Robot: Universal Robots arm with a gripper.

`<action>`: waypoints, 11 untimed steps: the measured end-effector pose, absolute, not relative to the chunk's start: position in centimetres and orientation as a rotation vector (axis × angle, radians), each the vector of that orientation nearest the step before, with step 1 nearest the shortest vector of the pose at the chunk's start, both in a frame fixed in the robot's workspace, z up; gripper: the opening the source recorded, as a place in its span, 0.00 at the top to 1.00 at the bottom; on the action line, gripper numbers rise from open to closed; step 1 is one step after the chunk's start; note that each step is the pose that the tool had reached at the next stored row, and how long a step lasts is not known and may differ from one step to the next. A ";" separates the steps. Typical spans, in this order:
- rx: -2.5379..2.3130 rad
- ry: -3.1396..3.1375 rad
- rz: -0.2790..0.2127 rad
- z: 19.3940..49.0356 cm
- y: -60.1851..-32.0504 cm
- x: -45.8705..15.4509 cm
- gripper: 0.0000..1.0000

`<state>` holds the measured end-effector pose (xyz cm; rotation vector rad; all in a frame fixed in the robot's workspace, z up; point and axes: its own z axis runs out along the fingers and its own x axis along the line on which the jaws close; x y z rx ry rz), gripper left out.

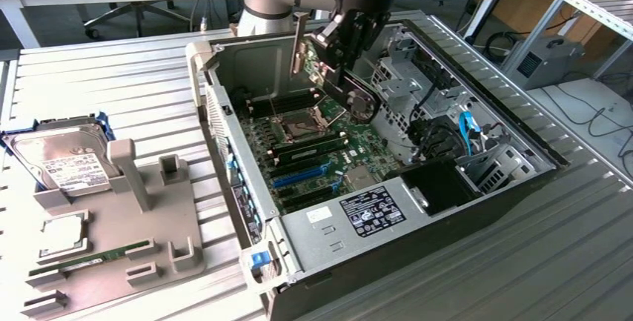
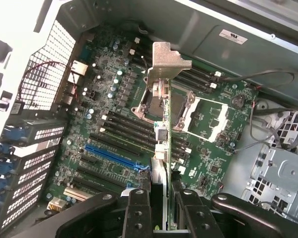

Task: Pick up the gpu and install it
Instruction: 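Insert the gpu into the slot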

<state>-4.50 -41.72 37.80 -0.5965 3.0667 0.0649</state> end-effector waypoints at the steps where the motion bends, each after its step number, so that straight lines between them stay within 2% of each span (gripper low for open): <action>1: -0.600 3.066 0.065 37.8 -41.7 -4.5 0.74; 11: -0.639 3.059 0.065 37.8 -41.7 -4.5 0.74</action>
